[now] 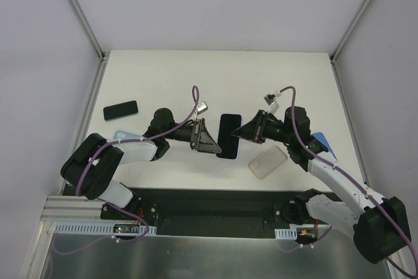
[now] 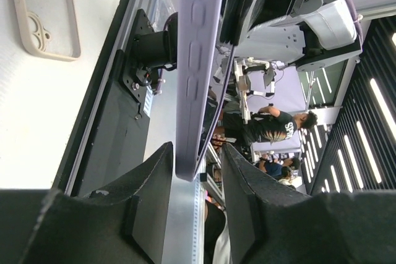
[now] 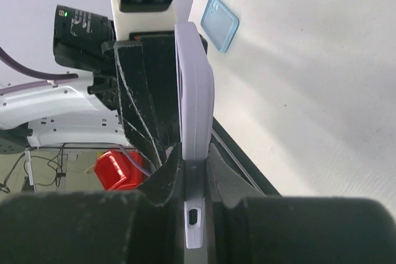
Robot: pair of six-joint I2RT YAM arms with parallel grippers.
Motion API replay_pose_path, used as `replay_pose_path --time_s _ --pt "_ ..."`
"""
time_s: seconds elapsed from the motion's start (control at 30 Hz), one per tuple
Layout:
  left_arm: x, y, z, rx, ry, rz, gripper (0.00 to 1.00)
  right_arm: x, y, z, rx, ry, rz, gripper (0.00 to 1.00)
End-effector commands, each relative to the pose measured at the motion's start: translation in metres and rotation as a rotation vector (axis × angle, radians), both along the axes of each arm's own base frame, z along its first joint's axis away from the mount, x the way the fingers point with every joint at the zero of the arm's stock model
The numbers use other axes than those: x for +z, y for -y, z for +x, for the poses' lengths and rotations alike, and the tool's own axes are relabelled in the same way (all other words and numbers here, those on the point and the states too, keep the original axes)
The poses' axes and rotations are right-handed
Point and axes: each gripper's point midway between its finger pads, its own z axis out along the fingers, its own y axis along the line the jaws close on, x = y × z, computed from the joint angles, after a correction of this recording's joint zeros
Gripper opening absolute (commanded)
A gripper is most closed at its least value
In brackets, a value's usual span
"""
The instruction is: Put the phone into the phone case
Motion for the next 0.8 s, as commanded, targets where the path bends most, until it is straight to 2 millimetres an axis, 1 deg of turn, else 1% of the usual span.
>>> replay_pose_path --time_s 0.0,0.03,0.1,0.13,0.2,0.23,0.27,0.33,0.37,0.4,0.43,0.47,0.5,0.53,0.57,0.6,0.67,0.7,0.73,0.77 --pt "0.005 0.0 -0.004 0.001 0.059 -0.047 0.34 0.024 -0.002 0.008 -0.025 0.036 0.062 0.02" --pt "0.007 0.0 -0.004 -0.001 0.075 -0.063 0.33 0.023 -0.001 0.009 -0.028 0.035 0.061 0.01" --pt "0.006 0.0 -0.003 0.001 0.059 -0.063 0.3 0.021 -0.002 0.011 -0.034 0.023 0.059 0.01" --pt "0.006 0.001 -0.003 0.002 0.059 -0.065 0.18 0.019 -0.002 0.011 -0.031 0.017 0.056 0.01" --pt "0.004 0.003 0.001 0.011 0.056 -0.06 0.04 0.019 -0.002 0.011 -0.035 0.013 0.056 0.01" --pt "0.003 0.003 0.002 0.018 0.052 -0.057 0.0 0.019 -0.002 0.011 -0.035 0.013 0.056 0.01" --pt "-0.002 0.004 0.003 0.024 0.034 -0.035 0.0 0.018 -0.001 0.012 -0.039 0.013 0.053 0.01" --pt "-0.005 0.005 0.009 0.058 0.023 -0.01 0.0 0.016 -0.001 0.014 -0.047 0.013 0.041 0.01" --pt "-0.014 0.005 0.009 0.066 0.015 0.027 0.0 0.013 0.0 0.014 -0.05 0.004 0.027 0.02" --pt "-0.016 0.006 0.013 0.086 0.02 0.042 0.0 0.014 0.0 0.015 -0.052 0.01 0.019 0.01" --pt "-0.012 0.004 0.013 0.098 0.042 0.046 0.0 0.012 0.001 0.017 -0.06 0.009 0.005 0.01" --pt "-0.014 0.003 0.015 0.108 0.092 0.057 0.12 0.01 0.002 0.017 -0.059 0.012 -0.012 0.01" --pt "-0.022 0.001 0.015 0.121 0.055 0.116 0.21 0.01 0.002 0.019 -0.061 0.017 -0.019 0.02" --pt "-0.016 -0.001 0.018 0.155 0.094 0.125 0.29 0.011 0.002 0.021 -0.067 0.022 -0.025 0.01" --pt "-0.017 -0.003 0.023 0.176 0.147 0.152 0.43 0.009 0.002 0.021 -0.063 0.023 -0.037 0.01" --pt "-0.026 -0.008 0.021 0.19 0.112 0.224 0.5 0.008 0.002 0.023 -0.064 0.021 -0.045 0.01" --pt "-0.021 -0.017 0.035 0.273 0.2 0.283 0.62 0.011 0.001 0.028 -0.069 0.031 -0.051 0.01" --pt "-0.022 -0.022 0.039 0.31 0.214 0.324 0.71 0.007 0.0 0.032 -0.072 0.027 -0.065 0.01" --pt "-0.035 -0.035 0.036 0.345 0.165 0.432 0.77 0.009 -0.001 0.038 -0.082 0.039 -0.073 0.01" --pt "-0.037 -0.042 0.045 0.402 0.201 0.479 0.81 0.006 -0.001 0.041 -0.086 0.035 -0.092 0.01"
